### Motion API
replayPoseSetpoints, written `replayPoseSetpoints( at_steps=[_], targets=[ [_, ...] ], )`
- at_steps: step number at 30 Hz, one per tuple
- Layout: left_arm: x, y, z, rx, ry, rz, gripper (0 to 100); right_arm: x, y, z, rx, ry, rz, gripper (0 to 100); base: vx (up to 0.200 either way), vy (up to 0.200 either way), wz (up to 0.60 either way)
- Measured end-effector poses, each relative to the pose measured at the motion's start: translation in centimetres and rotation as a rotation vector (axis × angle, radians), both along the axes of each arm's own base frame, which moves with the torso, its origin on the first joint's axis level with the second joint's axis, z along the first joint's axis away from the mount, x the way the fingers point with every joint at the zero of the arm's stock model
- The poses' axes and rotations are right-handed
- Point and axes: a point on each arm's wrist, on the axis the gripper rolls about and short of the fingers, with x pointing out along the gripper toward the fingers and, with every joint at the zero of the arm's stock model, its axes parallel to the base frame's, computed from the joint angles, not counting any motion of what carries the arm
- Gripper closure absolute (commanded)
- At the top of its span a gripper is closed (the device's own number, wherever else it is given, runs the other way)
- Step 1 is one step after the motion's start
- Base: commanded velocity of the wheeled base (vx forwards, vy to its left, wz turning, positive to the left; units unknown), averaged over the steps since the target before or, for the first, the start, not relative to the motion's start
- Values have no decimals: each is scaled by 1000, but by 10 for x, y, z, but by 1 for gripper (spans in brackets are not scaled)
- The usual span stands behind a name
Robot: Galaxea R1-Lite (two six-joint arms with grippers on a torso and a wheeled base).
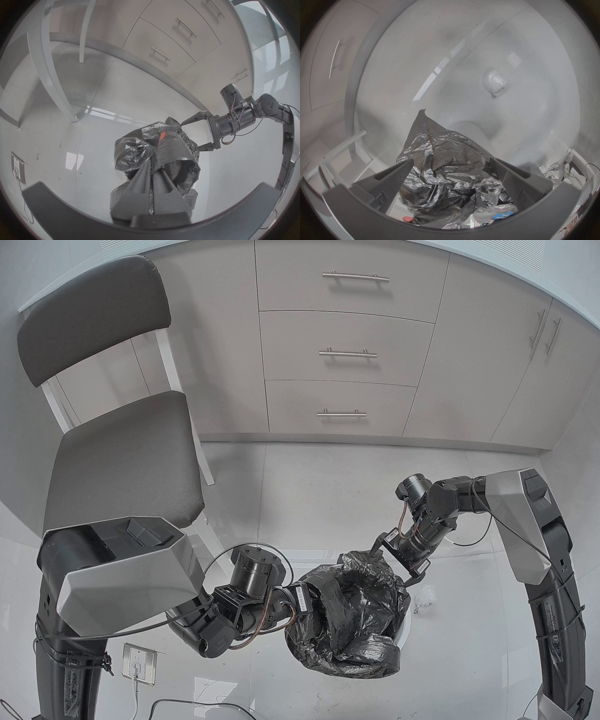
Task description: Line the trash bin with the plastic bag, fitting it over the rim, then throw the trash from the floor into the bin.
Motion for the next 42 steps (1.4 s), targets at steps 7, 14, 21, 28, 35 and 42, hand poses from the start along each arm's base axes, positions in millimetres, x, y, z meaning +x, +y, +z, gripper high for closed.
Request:
replayPoseSetpoints(
  at_steps=[7,14,21,28,35,42],
  targets=[
    [0,0,0,2,1,-1,100,-5,15,6,1,-11,31,0,0,0,0],
    [0,0,0,1,-1,-1,100,-8,19,16,3,-27,42,0,0,0,0],
    [0,0,0,1,-1,-1,100,-13,18,19,-9,7,44,0,0,0,0],
    [0,0,0,1,-1,0,100,-18,32,14,-16,19,75,0,0,0,0],
    [0,0,0,1,-1,-1,100,-21,42,6,-29,33,96,0,0,0,0],
    [0,0,0,0,-1,0,100,-25,51,-7,-70,42,134,0,0,0,0]
  ],
)
